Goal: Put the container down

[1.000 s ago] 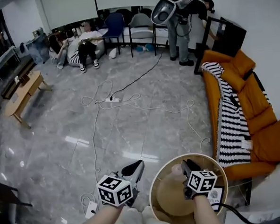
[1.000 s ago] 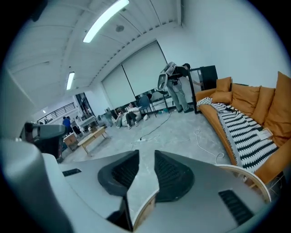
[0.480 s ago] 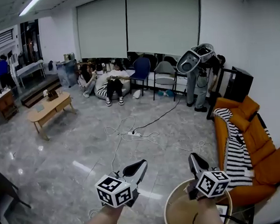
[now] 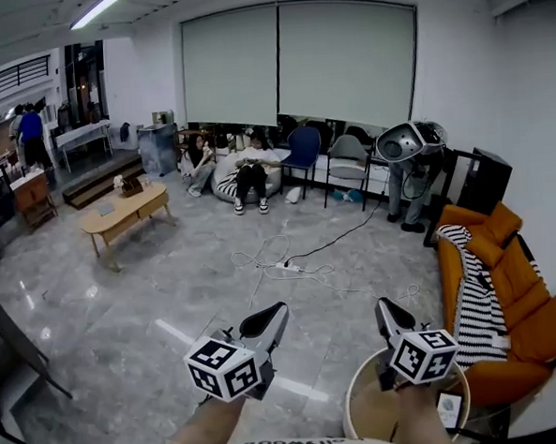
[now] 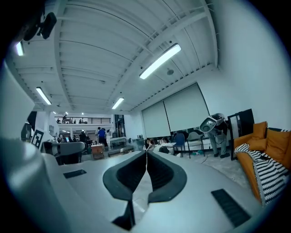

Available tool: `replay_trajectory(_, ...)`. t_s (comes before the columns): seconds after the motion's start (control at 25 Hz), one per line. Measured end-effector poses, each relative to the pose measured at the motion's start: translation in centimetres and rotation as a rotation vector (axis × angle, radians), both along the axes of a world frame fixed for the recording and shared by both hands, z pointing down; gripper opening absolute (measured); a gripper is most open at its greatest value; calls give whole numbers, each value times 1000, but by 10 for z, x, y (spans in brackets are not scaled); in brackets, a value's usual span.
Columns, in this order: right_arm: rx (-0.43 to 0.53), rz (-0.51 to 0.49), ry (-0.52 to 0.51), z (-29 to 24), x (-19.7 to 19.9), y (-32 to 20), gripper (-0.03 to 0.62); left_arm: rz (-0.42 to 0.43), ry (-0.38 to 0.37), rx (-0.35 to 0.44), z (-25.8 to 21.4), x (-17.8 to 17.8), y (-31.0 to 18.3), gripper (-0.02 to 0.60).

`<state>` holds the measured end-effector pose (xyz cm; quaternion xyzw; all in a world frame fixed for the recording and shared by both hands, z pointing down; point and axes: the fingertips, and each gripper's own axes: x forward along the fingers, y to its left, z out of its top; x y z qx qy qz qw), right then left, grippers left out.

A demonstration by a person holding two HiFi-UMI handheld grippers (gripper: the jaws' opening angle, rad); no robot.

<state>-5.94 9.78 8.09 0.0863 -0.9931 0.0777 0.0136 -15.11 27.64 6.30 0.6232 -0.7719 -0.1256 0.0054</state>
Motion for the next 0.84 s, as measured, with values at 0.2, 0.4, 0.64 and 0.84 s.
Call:
replay_trajectory(0.2,39,-9,36,2,1,27,17,-16,15,23,-1,3,28,13)
replay_trajectory(0.4,55,-13,36,1,-2,41,17,-22,9,35,-2,6,43,13)
replay_trajectory(0.64,67,-23,45,4,-10,49,17,-40,6,47,-2,-1,54,13)
replay_trajectory(0.84,63,-27,46,4,-18,54,17,-45,-11,50,-5,-5,62,12)
